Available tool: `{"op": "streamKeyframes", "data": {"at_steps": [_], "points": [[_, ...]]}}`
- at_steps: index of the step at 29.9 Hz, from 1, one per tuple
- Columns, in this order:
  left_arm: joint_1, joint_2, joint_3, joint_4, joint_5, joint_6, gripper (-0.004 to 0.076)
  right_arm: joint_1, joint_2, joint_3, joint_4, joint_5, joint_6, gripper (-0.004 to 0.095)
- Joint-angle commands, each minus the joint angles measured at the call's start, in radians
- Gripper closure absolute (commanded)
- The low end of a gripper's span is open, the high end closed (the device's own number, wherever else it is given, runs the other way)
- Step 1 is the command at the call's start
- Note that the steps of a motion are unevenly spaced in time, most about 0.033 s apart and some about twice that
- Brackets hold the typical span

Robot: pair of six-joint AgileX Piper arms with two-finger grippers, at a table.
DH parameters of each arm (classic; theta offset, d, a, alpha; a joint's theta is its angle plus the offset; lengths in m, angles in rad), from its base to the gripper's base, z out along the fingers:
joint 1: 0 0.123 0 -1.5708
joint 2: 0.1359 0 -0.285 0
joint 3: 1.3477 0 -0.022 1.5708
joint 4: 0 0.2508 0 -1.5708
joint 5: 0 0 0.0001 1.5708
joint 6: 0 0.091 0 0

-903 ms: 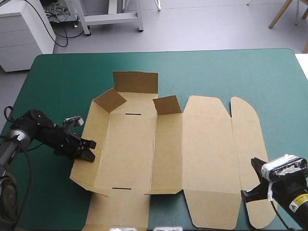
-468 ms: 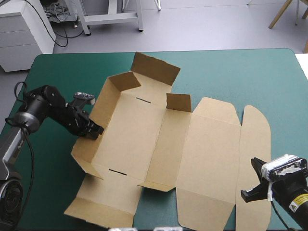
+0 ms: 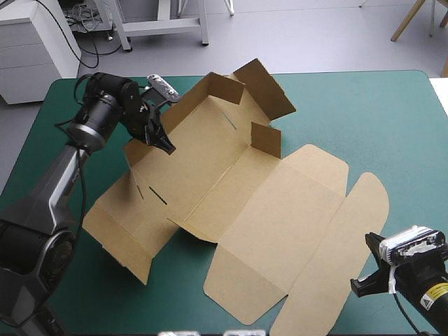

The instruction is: Fold the box

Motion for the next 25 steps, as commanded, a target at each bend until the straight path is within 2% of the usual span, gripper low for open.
{"op": "streamKeyframes", "data": {"at_steps": [1,5,10,16,25], "points": [[-0.073,-0.001,-0.097,0.14,-0.004,0.09,0.0734,-0.006,0.01,-0.026,0.0,-0.062,-0.008,0.0927],[-0.157,0.04,-0.125,0.298,-0.04,0.169,0.0734,-0.006,0.01,-0.026,0.0,-0.062,-0.008,0.0927],[-0.246,0.076,-0.125,0.437,-0.079,0.174,0.0734,-0.006,0.01,-0.026,0.0,-0.062,-0.008,0.0927],[-0.33,0.082,-0.125,0.491,-0.175,0.169,0.0734,-0.006,0.01,-0.026,0.0,-0.062,-0.008,0.0928],[-0.427,0.068,-0.103,0.584,-0.241,0.143,0.0734,-0.006,0.01,-0.026,0.0,-0.062,-0.008,0.0927]]}}
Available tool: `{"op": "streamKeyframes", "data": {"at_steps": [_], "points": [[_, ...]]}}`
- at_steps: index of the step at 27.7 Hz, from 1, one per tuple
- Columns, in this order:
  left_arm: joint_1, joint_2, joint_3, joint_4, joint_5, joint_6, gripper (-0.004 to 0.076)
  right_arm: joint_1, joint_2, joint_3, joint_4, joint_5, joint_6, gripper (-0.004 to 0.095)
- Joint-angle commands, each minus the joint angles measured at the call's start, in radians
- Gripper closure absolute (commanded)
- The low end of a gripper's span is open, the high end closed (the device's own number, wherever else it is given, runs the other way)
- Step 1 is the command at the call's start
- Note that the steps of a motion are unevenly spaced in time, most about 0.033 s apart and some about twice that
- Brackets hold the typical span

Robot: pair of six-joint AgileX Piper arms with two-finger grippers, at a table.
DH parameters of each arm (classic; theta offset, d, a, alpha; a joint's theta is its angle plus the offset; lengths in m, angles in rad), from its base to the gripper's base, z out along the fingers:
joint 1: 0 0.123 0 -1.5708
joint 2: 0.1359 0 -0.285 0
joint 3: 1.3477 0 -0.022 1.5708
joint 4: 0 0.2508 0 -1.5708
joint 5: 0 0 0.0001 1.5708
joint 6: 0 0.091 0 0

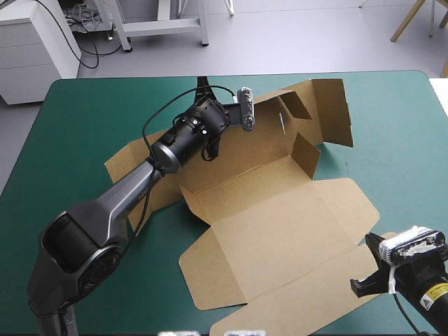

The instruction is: Fold the box

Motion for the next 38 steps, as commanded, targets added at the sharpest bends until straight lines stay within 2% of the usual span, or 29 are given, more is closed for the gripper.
{"op": "streamKeyframes", "data": {"at_steps": [1,5,13,18,24,25,36,38], "points": [[-0.041,-0.074,0.003,0.078,-0.056,0.009,0.0734,-0.006,0.01,-0.026,0.0,-0.065,-0.008,0.0927],[-0.067,-0.128,0.096,0.133,-0.15,-0.03,0.0734,-0.006,0.01,-0.026,0.002,-0.065,-0.008,0.0927],[-0.12,-0.29,0.407,0.375,-0.356,-0.255,0.0734,-0.006,0.01,-0.026,0.004,-0.065,-0.008,0.0927],[-0.182,-0.373,0.621,0.765,-0.428,-0.571,0.0734,-0.006,0.01,-0.026,0.012,-0.069,-0.008,0.0927],[-0.194,-0.457,0.852,1.199,-0.439,-0.917,0.0734,-0.006,0.01,-0.026,0.022,-0.076,-0.008,0.0927],[-0.194,-0.471,0.87,1.212,-0.453,-0.946,0.0734,-0.006,0.01,-0.026,0.022,-0.076,-0.008,0.0927],[-0.174,-0.486,0.885,1.211,-0.526,-0.968,0.0734,-0.006,0.01,-0.026,0.03,-0.103,-0.008,0.0921],[-0.174,-0.48,0.885,1.211,-0.52,-0.968,0.0734,-0.006,0.01,-0.026,0.03,-0.101,-0.008,0.0832]]}}
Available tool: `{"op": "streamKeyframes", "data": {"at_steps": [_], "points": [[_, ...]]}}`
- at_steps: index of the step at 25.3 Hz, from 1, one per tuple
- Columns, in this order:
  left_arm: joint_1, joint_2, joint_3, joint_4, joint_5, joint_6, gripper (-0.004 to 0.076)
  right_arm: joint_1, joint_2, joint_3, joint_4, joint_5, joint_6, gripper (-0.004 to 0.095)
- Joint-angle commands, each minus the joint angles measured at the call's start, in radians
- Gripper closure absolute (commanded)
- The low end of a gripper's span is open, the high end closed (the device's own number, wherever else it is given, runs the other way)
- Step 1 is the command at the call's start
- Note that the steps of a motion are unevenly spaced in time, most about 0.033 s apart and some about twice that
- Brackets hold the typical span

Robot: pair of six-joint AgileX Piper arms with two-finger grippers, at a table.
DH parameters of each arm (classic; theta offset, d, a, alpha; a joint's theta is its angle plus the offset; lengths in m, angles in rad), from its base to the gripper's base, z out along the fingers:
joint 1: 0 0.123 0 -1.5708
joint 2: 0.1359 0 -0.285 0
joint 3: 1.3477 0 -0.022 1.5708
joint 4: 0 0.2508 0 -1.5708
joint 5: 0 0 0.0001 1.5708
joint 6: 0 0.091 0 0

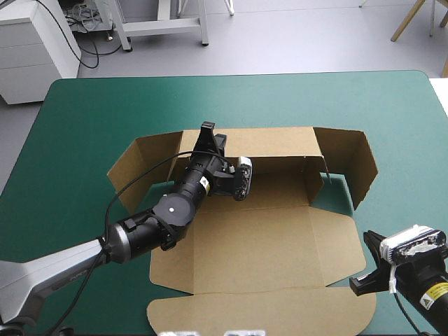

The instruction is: Fold the box

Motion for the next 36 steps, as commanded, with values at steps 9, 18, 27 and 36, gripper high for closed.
{"op": "streamKeyframes", "data": {"at_steps": [9,18,27,36], "points": [[0.001,-0.032,-0.027,0.123,0.036,-0.079,0.0734,-0.006,0.016,-0.038,-0.049,-0.075,0.127,-0.0015],[0.001,-0.032,-0.027,0.119,0.036,-0.079,0.0734,-0.006,0.34,-0.226,-0.207,-0.087,0.3,-0.0015],[0.001,-0.032,-0.027,0.119,0.036,-0.079,0.0734,-0.006,0.709,-0.576,-0.21,-0.01,0.28,-0.0015],[0.001,-0.032,-0.027,0.117,0.036,-0.081,0.0734,-0.174,1.017,-1.042,-0.088,0.228,0.085,-0.0014]]}}
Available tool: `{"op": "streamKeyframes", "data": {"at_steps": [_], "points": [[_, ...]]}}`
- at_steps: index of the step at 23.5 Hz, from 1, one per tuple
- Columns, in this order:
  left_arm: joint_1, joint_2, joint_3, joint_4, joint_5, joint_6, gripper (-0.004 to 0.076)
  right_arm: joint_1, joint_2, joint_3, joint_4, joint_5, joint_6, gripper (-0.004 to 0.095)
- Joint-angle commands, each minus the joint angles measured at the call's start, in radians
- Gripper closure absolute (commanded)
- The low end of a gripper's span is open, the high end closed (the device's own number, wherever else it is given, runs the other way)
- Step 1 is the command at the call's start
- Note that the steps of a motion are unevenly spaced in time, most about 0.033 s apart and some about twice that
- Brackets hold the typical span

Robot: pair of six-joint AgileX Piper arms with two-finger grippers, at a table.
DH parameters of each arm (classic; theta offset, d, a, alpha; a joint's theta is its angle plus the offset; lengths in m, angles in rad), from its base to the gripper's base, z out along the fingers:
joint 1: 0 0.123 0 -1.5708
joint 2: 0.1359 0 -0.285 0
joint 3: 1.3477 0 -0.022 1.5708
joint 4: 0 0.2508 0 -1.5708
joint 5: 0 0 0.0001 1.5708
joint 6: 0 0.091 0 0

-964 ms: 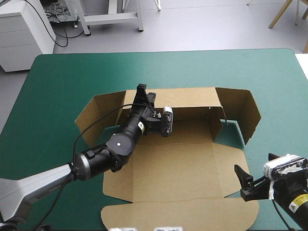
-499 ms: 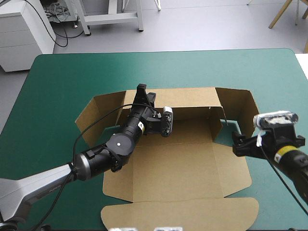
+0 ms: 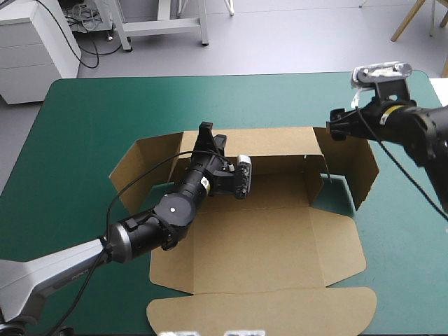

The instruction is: Fold the box

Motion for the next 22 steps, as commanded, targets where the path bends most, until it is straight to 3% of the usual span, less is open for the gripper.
{"op": "streamKeyframes", "data": {"at_steps": [1,4,9,16,22], "points": [[0.001,-0.038,-0.028,0.108,0.034,-0.014,0.0734,-0.091,0.093,-0.175,0.103,0.066,-0.124,-0.0014],[0.001,-0.038,-0.028,0.108,0.014,-0.014,0.0734,-0.184,0.254,-0.348,0.232,0.209,-0.204,-0.0014],[0.001,-0.038,-0.028,0.112,0.017,-0.014,0.0734,-0.213,0.397,-0.455,0.261,0.276,-0.22,-0.0014],[0.001,-0.038,-0.028,0.114,0.013,-0.014,0.0734,-0.238,0.432,-0.404,0.249,0.276,-0.255,-0.0014],[0.001,-0.038,-0.028,0.114,0.016,-0.018,0.0734,-0.361,0.388,-0.295,0.474,0.276,-0.316,0.0045]]}}
